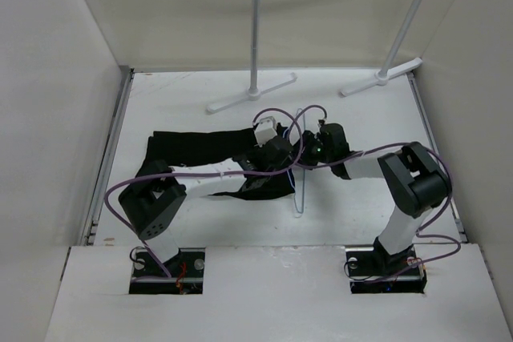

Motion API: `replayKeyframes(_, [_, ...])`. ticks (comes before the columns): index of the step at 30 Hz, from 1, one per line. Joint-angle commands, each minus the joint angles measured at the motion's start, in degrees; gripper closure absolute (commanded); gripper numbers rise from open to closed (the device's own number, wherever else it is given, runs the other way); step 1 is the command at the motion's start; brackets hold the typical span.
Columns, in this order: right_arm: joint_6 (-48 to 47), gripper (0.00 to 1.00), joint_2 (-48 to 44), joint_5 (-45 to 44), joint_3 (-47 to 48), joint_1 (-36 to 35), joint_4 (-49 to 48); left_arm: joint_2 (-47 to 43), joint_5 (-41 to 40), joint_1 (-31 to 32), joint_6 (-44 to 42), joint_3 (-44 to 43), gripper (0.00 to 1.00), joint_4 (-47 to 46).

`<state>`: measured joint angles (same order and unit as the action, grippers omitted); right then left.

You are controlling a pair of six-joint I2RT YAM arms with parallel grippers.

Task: Place the trousers on the hanger

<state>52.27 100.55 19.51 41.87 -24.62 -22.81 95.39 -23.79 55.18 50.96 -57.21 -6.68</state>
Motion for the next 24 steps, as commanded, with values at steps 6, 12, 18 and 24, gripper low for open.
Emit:
replayKeyframes(6, [2.0,0.32,-8.4,1.9,-4.8,2.6,-2.5,-3.2,-0.6,-0.8,0.4,1.9,1.00,-1.6])
replayKeyframes(12, [-0.1,0.28,-5.9,4.5,-2.8,1.8,0.4,-4.2,-1.0,-1.0,0.4,2.3,1.00,-1.3])
replayKeyframes(18, [0.8,0.36,-0.6,6.8,-2.2,-0.6,-0.6,-5.0,-1.5,-1.1,0.3,3.1,1.00,-1.0])
replayKeyframes(24, [4.1,0.88,-1.5,5.5,-3.3,0.2,-4.3,-5.1,-2.1,-1.3,0.3,4.5,1.00,-0.7])
